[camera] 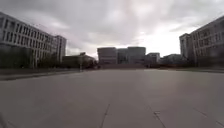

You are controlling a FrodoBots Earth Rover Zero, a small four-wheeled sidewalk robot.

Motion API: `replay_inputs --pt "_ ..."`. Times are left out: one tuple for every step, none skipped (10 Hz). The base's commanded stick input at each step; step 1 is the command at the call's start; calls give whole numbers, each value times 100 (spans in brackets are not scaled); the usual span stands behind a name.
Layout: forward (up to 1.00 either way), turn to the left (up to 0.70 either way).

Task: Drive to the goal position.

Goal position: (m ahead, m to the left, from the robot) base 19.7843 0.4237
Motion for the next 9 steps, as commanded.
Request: replay_inputs --pt "100 0" --pt "100 0" --pt "100 0" --pt "100 0" --pt "100 -7" --pt "100 -36" --pt "100 -12" --pt "100 5" --pt "100 0"
